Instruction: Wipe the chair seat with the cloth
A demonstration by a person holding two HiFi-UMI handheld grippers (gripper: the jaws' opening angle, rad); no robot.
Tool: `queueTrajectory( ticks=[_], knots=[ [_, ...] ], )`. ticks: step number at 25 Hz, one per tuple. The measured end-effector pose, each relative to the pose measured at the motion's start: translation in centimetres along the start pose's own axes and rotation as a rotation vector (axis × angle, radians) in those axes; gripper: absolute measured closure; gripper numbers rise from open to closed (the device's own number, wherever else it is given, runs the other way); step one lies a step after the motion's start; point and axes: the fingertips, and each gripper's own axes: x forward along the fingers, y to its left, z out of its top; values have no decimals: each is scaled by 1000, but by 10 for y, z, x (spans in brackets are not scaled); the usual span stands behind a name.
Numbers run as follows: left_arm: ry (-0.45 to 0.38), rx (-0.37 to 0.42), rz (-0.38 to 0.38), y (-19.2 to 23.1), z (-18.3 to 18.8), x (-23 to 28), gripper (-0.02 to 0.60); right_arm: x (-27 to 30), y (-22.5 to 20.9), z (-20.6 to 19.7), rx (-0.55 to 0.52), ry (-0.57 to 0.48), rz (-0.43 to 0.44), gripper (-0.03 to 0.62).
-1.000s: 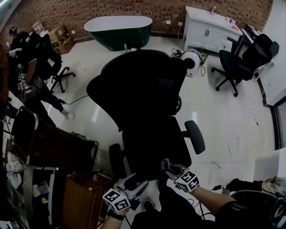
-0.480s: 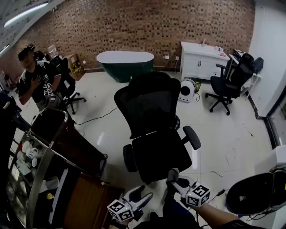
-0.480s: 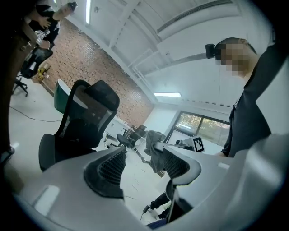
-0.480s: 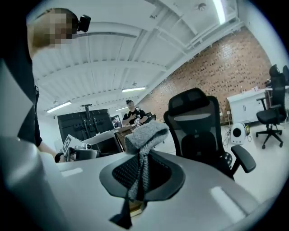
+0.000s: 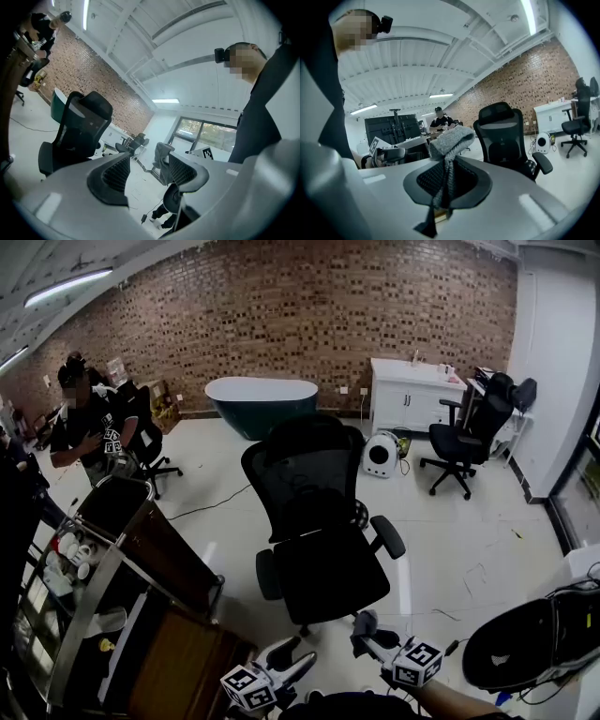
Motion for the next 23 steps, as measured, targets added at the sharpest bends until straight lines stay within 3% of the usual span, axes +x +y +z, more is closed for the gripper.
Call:
queueTrajectory(
  ticks=[9,23],
  knots=[
    [-35,33,15,-56,-8,23,297,-68,7,6,-68,-14,54,566],
    [-37,85,28,-92,-6,48,298,-106,-10,15,-60,-54,77,566]
  ],
)
